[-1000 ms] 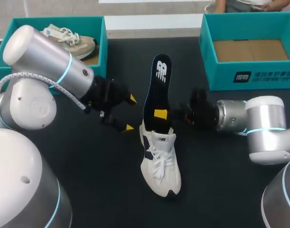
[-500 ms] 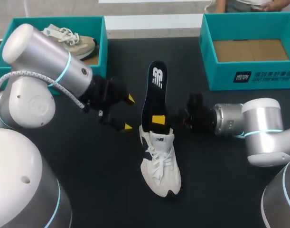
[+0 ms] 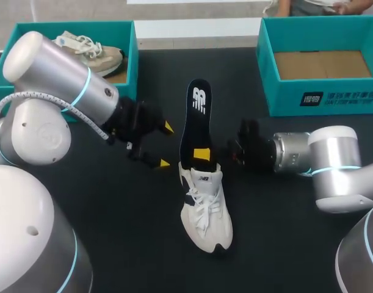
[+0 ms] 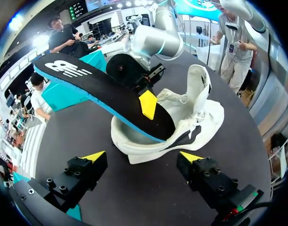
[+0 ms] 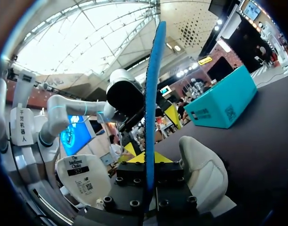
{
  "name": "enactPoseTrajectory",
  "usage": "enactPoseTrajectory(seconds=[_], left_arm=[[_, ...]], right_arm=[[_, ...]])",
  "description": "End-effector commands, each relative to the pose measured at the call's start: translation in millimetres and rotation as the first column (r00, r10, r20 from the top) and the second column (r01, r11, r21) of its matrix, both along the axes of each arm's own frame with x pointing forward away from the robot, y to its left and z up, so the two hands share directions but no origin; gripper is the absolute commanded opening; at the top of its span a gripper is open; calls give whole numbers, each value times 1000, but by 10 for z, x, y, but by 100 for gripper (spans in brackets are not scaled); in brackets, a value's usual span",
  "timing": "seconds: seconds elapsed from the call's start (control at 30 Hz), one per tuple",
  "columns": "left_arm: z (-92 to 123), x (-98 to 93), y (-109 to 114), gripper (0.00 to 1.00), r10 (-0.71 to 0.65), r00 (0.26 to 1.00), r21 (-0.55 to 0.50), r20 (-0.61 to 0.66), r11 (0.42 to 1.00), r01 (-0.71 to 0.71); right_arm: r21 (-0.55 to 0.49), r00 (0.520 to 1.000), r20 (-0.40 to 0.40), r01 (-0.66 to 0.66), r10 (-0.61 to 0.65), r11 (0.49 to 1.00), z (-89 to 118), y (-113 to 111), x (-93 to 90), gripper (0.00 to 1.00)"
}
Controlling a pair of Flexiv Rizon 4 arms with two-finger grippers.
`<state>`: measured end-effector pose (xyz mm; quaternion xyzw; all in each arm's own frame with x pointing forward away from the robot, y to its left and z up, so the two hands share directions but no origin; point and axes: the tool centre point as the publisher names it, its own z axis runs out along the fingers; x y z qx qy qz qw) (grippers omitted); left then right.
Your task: Take the shoe out of the shoebox, open the shoe tongue, remove and reinsert the insole, then place the shoe into the shoebox
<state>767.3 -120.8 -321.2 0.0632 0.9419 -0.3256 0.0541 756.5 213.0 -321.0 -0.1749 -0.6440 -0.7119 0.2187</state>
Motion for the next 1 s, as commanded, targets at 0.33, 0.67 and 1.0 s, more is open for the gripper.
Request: enactPoseTrajectory(seconds=[0.33,0.67,1.0], left_arm=[[-7,-6,11,100,-1,1000,-2,1,1000,1],[-7,-6,11,100,-1,1000,-2,1,1000,1],[-7,-6,11,100,-1,1000,-2,1,1000,1]], right_arm=[[24,1000,17,7,-8,1000,50,43,35,26],[31,999,50,1,-2,1000,200,41,112,25],[25,998,61,-11,9,1000,239,31,166,12]])
